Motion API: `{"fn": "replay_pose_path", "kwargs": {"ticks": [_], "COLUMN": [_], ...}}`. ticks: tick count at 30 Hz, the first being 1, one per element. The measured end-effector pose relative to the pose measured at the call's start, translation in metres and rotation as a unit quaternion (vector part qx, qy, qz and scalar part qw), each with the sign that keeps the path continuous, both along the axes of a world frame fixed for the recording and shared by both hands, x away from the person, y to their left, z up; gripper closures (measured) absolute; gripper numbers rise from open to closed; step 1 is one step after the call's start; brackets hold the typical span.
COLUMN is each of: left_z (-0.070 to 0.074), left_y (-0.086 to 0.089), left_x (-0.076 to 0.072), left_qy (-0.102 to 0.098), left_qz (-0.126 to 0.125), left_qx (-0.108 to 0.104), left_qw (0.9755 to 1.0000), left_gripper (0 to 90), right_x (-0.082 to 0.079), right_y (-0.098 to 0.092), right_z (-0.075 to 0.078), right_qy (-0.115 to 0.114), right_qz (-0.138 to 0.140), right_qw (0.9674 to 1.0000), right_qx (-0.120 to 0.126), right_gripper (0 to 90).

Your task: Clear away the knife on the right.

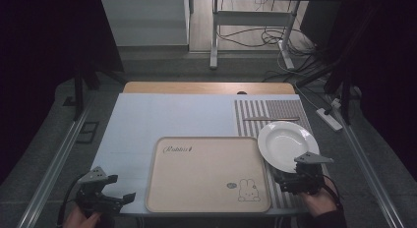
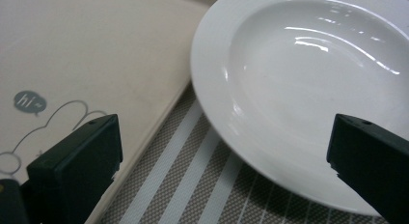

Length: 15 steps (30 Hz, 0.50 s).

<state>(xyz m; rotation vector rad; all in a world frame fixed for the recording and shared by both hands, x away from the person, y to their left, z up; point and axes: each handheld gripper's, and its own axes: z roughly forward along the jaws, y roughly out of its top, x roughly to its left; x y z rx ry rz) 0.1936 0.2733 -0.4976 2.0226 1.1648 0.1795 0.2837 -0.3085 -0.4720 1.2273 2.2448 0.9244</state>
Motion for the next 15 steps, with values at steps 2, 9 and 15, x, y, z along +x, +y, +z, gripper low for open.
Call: {"fn": "replay_pose_path", "kwargs": {"ticks": [2,9,15], "left_z": [0.000,0.000,0.000], "left_y": [0.000,0.000,0.001], "left_x": [0.000,0.000,0.000], "left_qy": [0.000,0.000,0.001], "left_qz": [0.000,0.001,0.001], "left_qx": [0.000,-0.001,-0.002], "left_qw": [1.0000,1.0000,1.0000], "left_gripper": [0.7,0.7,0.6], "right_x": [0.003,0.010,0.019], "right_y": [0.000,0.002,0.002], "right_z": [0.001,-0.001,-0.002], "right_qy": [0.001,0.020,0.021], "right_qz": [-0.006,-0.005,-0.004], "right_qw": [1.0000,0.9997,0.9997], "right_qx": [0.004,0.009,0.012], "right_gripper": [0.0,0.0,0.0]}}
